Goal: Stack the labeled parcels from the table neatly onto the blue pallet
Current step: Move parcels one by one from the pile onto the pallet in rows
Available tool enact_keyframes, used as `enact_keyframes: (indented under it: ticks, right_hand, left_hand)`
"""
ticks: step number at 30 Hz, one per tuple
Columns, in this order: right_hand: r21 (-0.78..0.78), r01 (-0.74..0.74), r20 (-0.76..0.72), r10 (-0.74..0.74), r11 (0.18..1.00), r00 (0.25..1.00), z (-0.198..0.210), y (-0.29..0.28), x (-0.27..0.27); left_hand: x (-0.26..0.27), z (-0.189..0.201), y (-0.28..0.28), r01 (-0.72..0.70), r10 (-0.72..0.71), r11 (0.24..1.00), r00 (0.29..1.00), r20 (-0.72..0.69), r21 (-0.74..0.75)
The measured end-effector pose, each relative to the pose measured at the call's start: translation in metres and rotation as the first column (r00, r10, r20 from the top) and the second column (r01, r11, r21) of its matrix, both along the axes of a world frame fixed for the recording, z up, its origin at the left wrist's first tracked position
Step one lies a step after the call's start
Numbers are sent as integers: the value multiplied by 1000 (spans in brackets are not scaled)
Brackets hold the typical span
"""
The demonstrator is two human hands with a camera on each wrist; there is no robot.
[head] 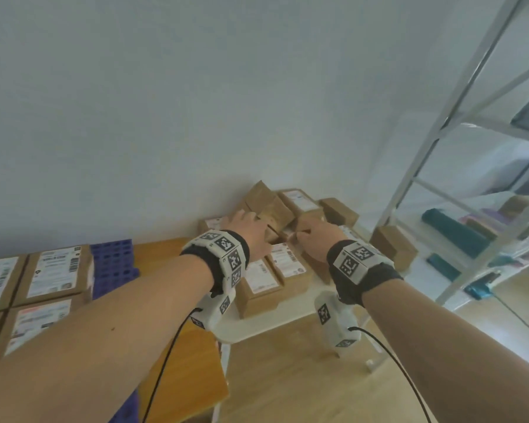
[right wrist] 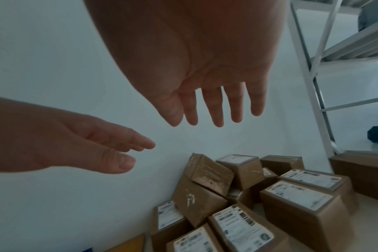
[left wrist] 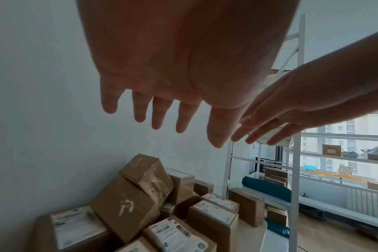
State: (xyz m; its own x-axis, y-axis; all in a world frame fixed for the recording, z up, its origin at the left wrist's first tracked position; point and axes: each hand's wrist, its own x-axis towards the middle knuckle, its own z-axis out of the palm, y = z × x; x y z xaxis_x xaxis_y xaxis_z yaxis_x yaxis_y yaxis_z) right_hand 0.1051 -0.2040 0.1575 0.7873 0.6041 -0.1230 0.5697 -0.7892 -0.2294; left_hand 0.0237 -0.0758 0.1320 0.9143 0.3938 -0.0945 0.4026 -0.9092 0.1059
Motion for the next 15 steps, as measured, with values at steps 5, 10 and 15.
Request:
enact_keyframes:
  ticks: [5, 10, 15]
  right_hand:
    - [-8, -17, -53, 16, 1000, 998, 0, -46, 57]
    - [11, -47, -84, 48, 999, 995, -11, -61, 103]
    - [39, -67, -104, 71, 997, 992, -25, -50, 146]
  left_hand:
    - [66, -8, -47, -36, 36, 999, 999, 27, -9]
    - [106, -17, -66, -70, 70, 998, 997, -28, 12]
    - [141, -23, -55, -102, 104, 994, 993, -47, 36]
